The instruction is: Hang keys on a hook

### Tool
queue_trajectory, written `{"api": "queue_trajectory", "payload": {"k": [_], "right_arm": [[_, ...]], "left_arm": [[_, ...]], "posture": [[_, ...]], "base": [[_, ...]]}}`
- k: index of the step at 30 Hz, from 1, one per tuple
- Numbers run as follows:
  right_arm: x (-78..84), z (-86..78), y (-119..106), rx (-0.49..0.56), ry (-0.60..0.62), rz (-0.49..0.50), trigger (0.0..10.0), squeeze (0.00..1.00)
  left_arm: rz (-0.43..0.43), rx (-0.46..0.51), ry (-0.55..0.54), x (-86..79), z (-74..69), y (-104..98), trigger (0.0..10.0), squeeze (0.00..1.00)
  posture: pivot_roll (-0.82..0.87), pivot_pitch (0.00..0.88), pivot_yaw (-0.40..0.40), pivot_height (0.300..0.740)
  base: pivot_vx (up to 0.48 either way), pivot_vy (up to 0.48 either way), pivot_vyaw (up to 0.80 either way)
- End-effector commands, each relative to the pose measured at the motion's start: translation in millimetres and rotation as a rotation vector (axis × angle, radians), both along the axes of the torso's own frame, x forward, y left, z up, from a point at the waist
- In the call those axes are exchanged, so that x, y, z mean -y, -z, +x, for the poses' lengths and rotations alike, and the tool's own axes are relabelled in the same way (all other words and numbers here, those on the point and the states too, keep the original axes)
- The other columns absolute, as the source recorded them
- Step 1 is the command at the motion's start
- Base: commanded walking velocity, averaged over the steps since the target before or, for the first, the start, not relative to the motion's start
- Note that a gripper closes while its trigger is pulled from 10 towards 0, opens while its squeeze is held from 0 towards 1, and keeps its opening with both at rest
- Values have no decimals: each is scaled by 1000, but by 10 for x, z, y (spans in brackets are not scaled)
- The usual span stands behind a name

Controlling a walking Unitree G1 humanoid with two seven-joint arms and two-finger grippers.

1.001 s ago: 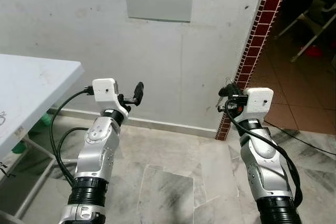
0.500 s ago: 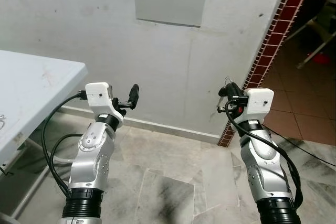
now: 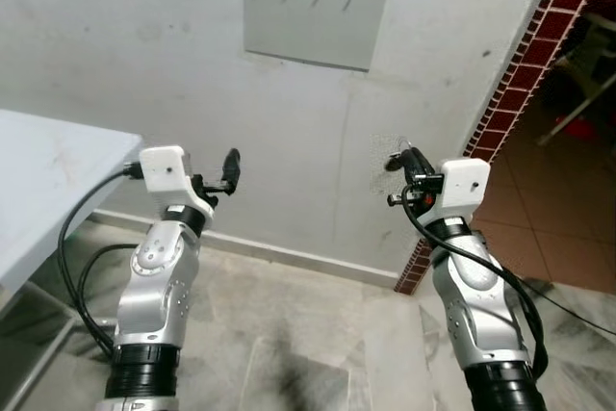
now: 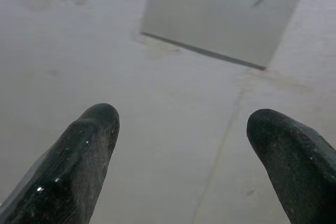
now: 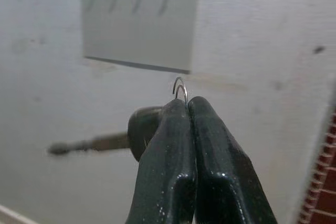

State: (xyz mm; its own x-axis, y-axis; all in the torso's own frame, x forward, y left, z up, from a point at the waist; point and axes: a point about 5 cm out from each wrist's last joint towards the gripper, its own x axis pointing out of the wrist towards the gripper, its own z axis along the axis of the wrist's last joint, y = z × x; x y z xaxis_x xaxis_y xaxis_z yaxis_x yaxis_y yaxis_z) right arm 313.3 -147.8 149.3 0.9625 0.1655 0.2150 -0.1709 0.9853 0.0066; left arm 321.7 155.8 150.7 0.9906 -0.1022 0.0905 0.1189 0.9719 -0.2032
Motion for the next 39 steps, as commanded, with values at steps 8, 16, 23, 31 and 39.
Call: {"api": "queue_trajectory", "payload": {"k": [8,16,23,31,39], "right_arm": [[76,-9,-11,0,24,0,10000,0],[79,-5,-11,-1,19,-2,10000,0],[62,-9,-7,-1,11,-6,10000,0],[63,-3,-8,-2,5,-7,10000,0],[52,-11,3,-5,3,-10,10000,0]], "left_arm": [[-7,-5,14,51,8,-15,10000,0],[-12,0,16,63,23,-31,10000,0],[-12,3,21,74,26,-34,10000,0],[-14,3,22,84,28,-35,10000,0],[-16,0,19,75,19,-25,10000,0]], "posture": [[-6,0,-40,715],[-4,0,-42,715],[-3,0,-44,715],[-2,0,-48,715],[0,0,-51,715]], "base": [[422,0,0],[418,0,0],[417,0,0],[419,0,0],[427,0,0]]}}
